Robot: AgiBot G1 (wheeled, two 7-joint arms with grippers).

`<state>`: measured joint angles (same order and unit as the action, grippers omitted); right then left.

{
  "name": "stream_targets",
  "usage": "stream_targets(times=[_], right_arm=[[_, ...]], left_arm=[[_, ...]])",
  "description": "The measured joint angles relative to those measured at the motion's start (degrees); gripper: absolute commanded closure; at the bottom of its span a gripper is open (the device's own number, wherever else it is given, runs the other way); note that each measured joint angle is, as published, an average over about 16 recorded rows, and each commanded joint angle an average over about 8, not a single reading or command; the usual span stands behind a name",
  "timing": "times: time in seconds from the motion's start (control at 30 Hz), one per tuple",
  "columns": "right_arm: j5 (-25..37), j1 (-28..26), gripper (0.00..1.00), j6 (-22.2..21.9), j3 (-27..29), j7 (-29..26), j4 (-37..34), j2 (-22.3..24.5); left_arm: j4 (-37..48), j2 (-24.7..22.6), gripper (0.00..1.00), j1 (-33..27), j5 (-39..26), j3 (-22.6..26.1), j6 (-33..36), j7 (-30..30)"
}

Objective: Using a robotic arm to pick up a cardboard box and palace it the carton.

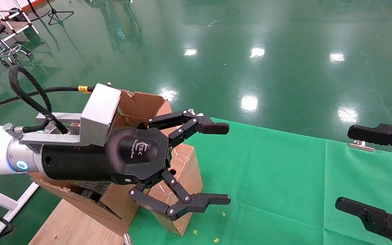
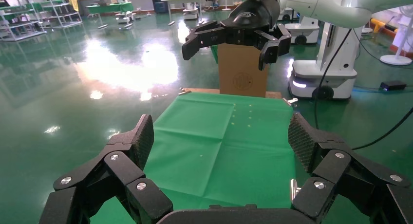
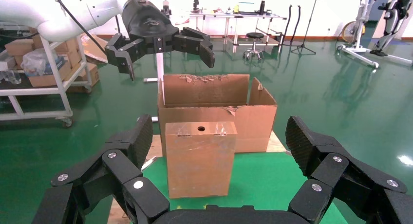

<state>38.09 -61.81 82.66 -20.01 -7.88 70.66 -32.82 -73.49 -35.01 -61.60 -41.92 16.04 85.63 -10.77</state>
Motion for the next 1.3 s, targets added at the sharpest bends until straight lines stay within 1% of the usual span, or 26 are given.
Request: stream_targets(times=[0.4, 0.43, 0.47, 0.67, 0.7, 0.73, 1.1, 1.2, 1.3], right_arm=[[0.0, 0.0, 0.00, 0.0, 0.0, 0.0, 0.0, 0.0], [0.0, 0.0, 0.04, 0.0, 0.0, 0.0, 0.0, 0.0], [0.0, 0.0, 0.13, 0.0, 0.0, 0.0, 0.0, 0.0], [0.0, 0.0, 0.89, 0.0, 0.0, 0.0, 0.0, 0.0], [0.0, 0.0, 0.97, 0.0, 0.0, 0.0, 0.0, 0.0], [0.0, 0.0, 1.00, 0.0, 0.0, 0.0, 0.0, 0.0], [0.0, 0.0, 1.00, 0.0, 0.0, 0.0, 0.0, 0.0], [0.0, 0.0, 1.00, 0.0, 0.0, 0.0, 0.0, 0.0], [0.0, 0.0, 1.00, 0.0, 0.0, 0.0, 0.0, 0.0]], left_arm=[[0.0, 0.0, 0.00, 0.0, 0.0, 0.0, 0.0, 0.0], [-0.1, 0.0, 0.00, 0.0, -0.1, 0.0, 0.0, 0.1], [-0.1, 0.1, 0.00, 0.0, -0.2, 0.0, 0.0, 0.1], [-1.1, 0.7, 0.00, -0.5, -2.2, 0.3, -0.8, 0.4], [-1.3, 0.8, 0.00, -0.7, -2.8, 0.4, -0.9, 0.5], [-1.6, 0.9, 0.00, -0.8, -3.3, 0.5, -1.1, 0.6], [-3.6, 2.5, 0.00, -3.6, -10.6, 2.3, -2.3, 2.0], [-3.6, 2.8, 0.00, -4.7, -12.9, 3.1, -2.7, 1.2], [-3.5, 2.9, 0.00, -6.4, -15.8, 4.3, -3.2, -1.0]])
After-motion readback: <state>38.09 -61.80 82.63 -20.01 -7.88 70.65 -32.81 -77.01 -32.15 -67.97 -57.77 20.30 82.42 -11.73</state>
